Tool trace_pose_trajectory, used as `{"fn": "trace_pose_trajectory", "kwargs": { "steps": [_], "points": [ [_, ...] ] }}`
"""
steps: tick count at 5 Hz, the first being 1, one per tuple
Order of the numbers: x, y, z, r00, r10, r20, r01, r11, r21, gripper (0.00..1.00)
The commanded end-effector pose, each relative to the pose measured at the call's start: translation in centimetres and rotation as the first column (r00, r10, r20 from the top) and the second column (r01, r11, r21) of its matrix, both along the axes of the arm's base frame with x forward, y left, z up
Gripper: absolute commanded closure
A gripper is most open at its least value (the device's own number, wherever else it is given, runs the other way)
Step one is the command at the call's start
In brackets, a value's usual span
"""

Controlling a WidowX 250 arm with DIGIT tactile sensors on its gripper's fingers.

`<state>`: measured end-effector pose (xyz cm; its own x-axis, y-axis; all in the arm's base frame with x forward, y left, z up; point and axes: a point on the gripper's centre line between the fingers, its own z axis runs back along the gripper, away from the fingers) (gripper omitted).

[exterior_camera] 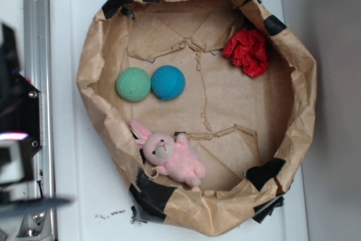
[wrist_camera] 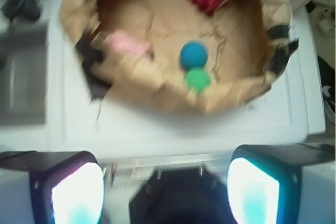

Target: Grab the blue ball.

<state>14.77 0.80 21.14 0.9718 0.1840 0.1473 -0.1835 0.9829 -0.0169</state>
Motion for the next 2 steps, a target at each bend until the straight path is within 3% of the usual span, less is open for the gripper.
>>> {"fn": "trace_pose_trajectory", "kwargs": {
  "steps": [1, 2],
  "points": [
    [6.9, 2.8, -3.0, 0.996, -0.043, 0.077, 0.038, 0.997, 0.068, 0.0],
    [10.1, 3.9, -6.2, 0.996, -0.075, 0.043, 0.072, 0.994, 0.08, 0.0]
  ]
}}
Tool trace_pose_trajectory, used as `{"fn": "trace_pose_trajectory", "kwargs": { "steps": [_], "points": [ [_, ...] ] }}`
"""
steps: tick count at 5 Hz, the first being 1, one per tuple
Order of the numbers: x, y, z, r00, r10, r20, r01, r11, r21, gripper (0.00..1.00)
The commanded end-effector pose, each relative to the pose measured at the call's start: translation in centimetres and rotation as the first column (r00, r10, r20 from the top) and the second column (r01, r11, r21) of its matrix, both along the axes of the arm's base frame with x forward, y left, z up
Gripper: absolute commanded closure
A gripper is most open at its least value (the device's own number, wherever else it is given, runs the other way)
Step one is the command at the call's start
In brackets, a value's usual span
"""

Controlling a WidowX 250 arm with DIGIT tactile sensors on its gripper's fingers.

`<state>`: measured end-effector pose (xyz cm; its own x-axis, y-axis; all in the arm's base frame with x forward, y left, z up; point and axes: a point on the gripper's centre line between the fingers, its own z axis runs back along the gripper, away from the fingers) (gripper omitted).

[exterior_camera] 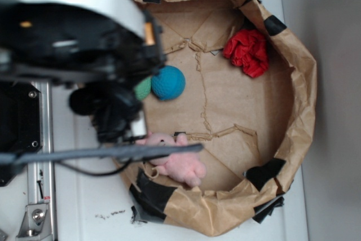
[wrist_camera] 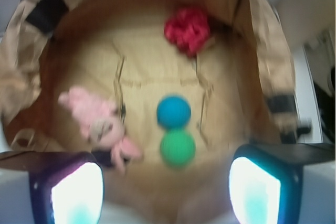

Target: Grab the blue ball.

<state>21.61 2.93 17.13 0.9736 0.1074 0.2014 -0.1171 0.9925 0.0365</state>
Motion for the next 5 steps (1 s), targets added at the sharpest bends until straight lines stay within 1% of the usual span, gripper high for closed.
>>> {"fn": "trace_pose_trajectory", "kwargs": {
  "steps": [1, 2, 3, 4, 5],
  "points": [
    [4.0, 1.2, -7.4, 0.986, -0.15, -0.067, 0.153, 0.987, 0.041, 0.0],
    [4.0, 0.6, -12.5, 0.968, -0.224, -0.112, 0.226, 0.974, 0.012, 0.0],
    [3.1, -0.9, -14.4, 0.939, -0.31, -0.147, 0.307, 0.951, -0.041, 0.31],
    [2.7, -1.2, -15.1, 0.945, -0.292, -0.145, 0.292, 0.956, -0.018, 1.0],
    [3.6, -1.0, -11.6, 0.952, -0.279, -0.129, 0.287, 0.957, 0.048, 1.0]
  ]
}}
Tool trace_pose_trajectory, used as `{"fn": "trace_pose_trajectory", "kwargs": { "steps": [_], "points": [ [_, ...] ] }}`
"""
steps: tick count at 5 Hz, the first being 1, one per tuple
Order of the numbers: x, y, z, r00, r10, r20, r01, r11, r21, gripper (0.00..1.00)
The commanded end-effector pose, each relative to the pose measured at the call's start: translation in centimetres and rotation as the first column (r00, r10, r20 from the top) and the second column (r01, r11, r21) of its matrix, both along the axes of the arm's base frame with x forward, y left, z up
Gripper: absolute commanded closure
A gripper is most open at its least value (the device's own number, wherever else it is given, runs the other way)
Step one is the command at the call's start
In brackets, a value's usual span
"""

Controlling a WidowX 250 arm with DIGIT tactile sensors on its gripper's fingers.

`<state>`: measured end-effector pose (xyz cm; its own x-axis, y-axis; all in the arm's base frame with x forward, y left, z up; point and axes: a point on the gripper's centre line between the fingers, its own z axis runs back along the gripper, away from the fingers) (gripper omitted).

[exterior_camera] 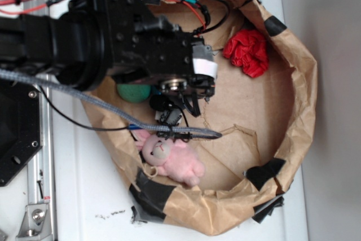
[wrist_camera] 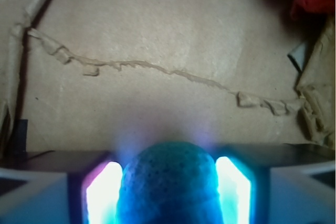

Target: Grab the blue ball.

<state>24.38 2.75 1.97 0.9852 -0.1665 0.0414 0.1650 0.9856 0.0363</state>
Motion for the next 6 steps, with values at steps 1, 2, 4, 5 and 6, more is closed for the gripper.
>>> {"fn": "trace_pose_trajectory", "kwargs": {
  "steps": [1, 2, 4, 5, 6],
  "points": [
    [1.7, -1.6, 8.6, 0.991, -0.01, 0.134, 0.001, 0.997, 0.072, 1.0],
    [3.2, -1.9, 13.8, 0.976, 0.09, 0.198, -0.089, 0.996, -0.014, 1.0],
    [4.7, -1.1, 14.4, 0.861, 0.496, 0.111, -0.466, 0.858, -0.218, 1.0],
    [4.8, -0.8, 13.9, 0.819, 0.561, 0.115, -0.535, 0.821, -0.199, 1.0],
    [4.8, -0.6, 13.6, 0.817, 0.567, 0.107, -0.545, 0.819, -0.181, 1.0]
  ]
}}
